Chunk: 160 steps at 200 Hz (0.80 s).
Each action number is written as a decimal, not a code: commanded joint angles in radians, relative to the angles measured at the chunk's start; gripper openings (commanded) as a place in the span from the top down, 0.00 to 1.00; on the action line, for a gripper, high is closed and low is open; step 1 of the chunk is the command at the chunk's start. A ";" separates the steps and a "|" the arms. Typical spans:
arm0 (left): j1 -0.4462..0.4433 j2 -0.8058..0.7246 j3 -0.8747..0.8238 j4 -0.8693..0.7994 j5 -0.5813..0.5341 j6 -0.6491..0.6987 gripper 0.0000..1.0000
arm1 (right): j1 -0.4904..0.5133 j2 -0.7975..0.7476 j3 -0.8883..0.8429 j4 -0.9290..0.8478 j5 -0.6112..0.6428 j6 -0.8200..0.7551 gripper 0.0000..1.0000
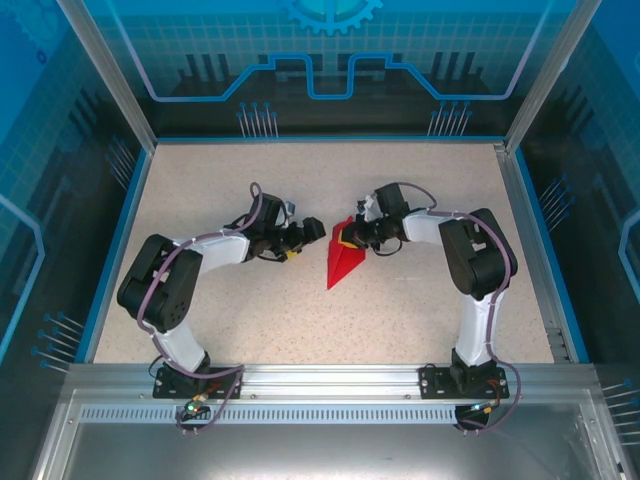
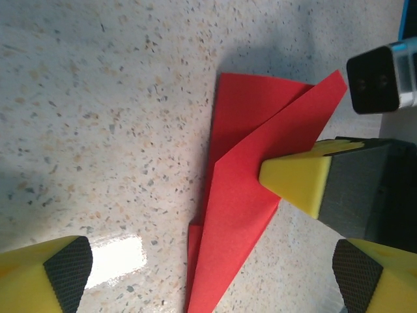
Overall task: Fold a paper plane with a square sheet of paper (pick it up from the middle)
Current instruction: Pick up the paper from the center of the table, then turn over the paper at the center of the table.
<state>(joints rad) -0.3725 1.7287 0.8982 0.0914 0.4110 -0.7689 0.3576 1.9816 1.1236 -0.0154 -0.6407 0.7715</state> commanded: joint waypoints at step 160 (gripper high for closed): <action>0.015 -0.104 -0.094 0.490 0.267 -0.244 0.23 | -0.050 -0.094 0.131 0.368 -0.332 0.315 0.92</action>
<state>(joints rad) -0.3634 1.6112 0.8265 0.4786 0.6373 -0.9791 0.3180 1.8957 1.2308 0.3023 -0.9268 1.0367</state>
